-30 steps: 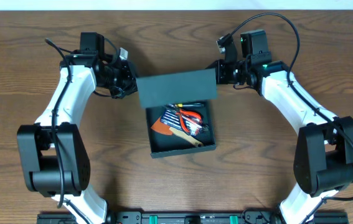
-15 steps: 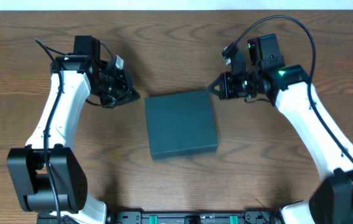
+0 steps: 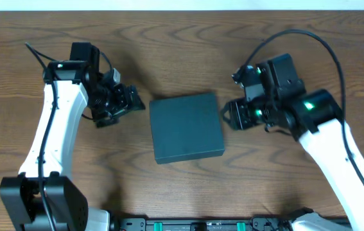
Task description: Pack container
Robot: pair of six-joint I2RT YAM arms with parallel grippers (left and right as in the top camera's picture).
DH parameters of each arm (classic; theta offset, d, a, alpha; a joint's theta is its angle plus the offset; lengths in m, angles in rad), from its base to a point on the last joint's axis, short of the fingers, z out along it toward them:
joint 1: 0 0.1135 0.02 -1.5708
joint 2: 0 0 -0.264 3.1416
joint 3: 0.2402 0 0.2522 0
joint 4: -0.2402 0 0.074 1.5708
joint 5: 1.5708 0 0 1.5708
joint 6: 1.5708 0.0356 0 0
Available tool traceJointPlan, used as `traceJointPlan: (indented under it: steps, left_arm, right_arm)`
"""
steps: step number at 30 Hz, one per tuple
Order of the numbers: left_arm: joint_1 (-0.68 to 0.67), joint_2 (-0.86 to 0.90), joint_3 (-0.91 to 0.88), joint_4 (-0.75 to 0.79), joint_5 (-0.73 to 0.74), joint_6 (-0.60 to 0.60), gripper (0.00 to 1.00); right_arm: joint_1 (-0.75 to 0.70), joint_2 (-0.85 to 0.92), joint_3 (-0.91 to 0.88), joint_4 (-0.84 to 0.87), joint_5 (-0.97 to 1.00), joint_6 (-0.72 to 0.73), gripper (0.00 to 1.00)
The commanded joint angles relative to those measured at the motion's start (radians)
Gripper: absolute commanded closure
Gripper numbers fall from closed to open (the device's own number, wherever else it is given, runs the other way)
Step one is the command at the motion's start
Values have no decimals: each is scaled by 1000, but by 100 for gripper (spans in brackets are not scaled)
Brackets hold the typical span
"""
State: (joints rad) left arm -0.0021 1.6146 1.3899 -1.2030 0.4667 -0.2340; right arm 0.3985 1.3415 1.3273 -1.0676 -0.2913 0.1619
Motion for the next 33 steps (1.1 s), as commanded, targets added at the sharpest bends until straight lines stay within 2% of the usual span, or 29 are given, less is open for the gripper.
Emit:
traceJointPlan:
  steps: [1,7,15,20,28,33]
  left_arm:
    - [1,-51,18,-53,-43,17,1]
    - [0,-185,18,-111,-107,18,2]
    - [-63,-549,4,-164,-145,16,1]
    - [-76,-752,-19,-233,-146,5,1]
    - [-76,-987,-19,-281,-146,5,1]
    - [-76,-1052,-19,-281,-146,5,1]
  right_arm:
    - [15,-94,10,-45,123,-26,1]
    - [14,-285,-28,-76,157,-55,1]
    - [14,-645,-233,-92,156,-27,1]
    - [14,-814,-294,-96,156,10,1]
    - [14,-879,-294,-96,156,9,1]
    - [14,-879,-294,-97,156,9,1]
